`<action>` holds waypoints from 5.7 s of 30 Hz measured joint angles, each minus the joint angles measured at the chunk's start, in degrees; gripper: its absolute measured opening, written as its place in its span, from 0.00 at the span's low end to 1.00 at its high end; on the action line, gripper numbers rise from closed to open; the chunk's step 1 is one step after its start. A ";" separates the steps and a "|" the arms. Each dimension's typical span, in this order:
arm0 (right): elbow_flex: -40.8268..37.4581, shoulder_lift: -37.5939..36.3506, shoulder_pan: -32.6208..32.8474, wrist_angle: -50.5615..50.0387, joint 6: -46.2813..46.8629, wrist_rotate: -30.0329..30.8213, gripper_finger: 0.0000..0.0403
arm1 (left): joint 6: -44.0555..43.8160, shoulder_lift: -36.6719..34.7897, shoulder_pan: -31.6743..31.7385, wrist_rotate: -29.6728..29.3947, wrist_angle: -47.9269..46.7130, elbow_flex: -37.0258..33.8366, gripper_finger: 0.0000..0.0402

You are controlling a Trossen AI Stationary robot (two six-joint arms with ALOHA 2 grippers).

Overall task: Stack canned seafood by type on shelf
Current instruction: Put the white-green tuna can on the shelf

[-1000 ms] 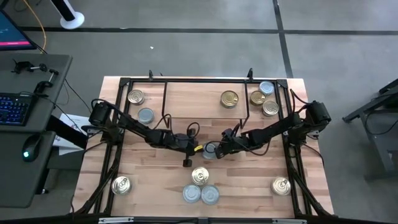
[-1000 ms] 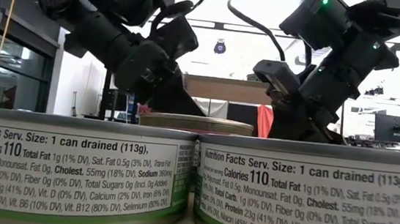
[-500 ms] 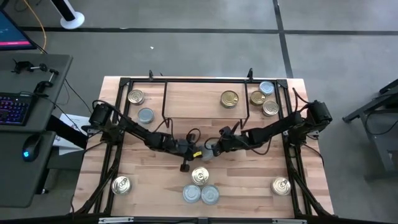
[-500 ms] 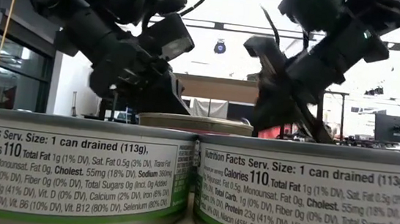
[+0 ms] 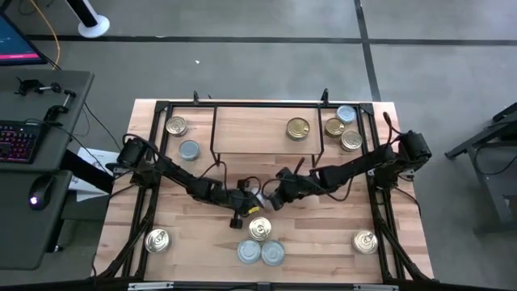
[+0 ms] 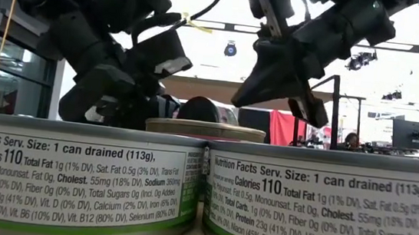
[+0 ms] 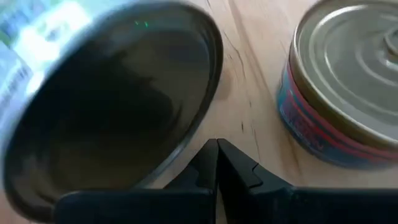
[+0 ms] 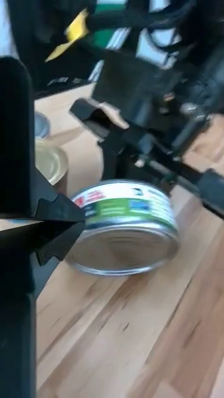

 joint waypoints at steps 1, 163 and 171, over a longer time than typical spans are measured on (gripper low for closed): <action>0.75 0.04 0.00 -0.90 -0.96 0.00 0.00 | -0.19 -0.11 -0.14 -0.02 -0.05 0.01 0.00; 47.48 13.65 -24.14 -46.34 -39.22 7.31 0.00 | -23.77 -47.55 0.45 -11.15 -34.54 0.39 0.00; 47.48 12.88 -25.36 -50.27 -40.26 9.24 0.00 | -23.73 -47.55 0.45 -11.23 -34.59 0.39 0.00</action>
